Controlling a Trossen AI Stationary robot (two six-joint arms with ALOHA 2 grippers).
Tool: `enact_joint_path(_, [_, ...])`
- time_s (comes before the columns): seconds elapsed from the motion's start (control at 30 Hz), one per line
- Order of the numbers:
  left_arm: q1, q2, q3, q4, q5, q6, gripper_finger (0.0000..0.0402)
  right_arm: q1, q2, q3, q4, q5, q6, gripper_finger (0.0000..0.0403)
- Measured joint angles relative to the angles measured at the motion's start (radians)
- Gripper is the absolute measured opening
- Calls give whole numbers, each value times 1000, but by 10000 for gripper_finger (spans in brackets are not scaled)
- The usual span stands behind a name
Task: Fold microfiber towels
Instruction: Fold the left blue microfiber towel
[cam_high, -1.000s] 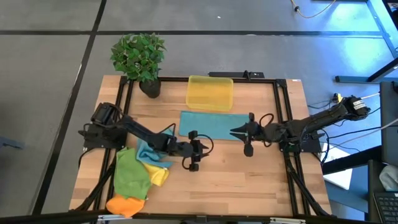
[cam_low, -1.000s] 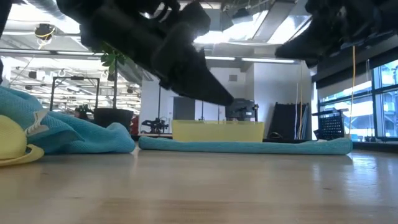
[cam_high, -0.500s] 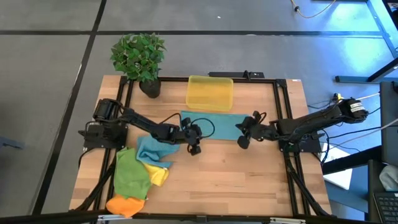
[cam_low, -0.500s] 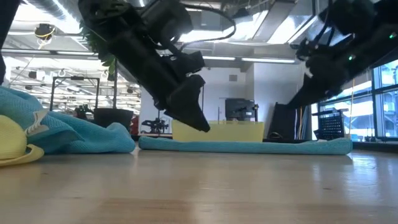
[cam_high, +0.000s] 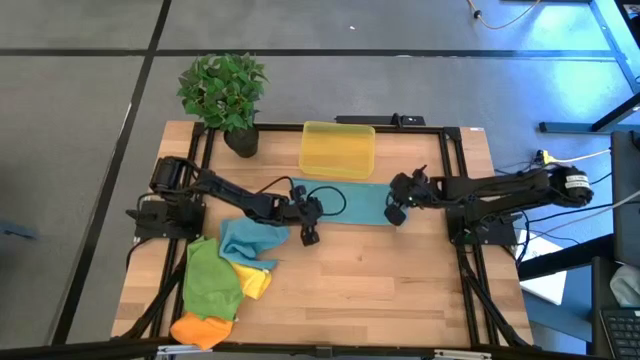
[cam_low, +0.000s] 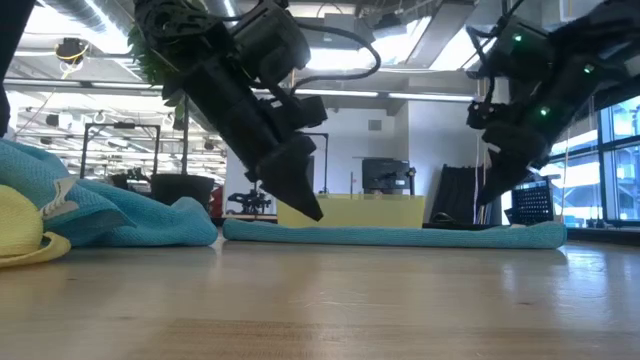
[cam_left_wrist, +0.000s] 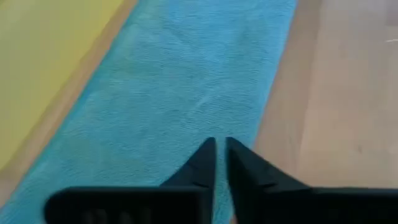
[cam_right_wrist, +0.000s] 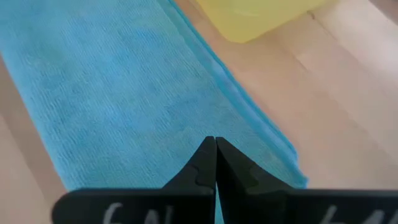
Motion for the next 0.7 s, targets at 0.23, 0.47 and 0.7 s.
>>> enact_joint_path(0.23, [40, 0, 0, -154, 31, -38, 1, -88, 13, 36, -97, -72, -20, 4])
enact_joint_path(0.47, [57, -1, 1, -193, 39, -39, 0, -93, 90, 21, -131, -172, 51, 2])
enact_joint_path(0.7, [75, -3, 2, -198, 100, 77, 0, -3, 151, 20, -132, -209, 135, 1])
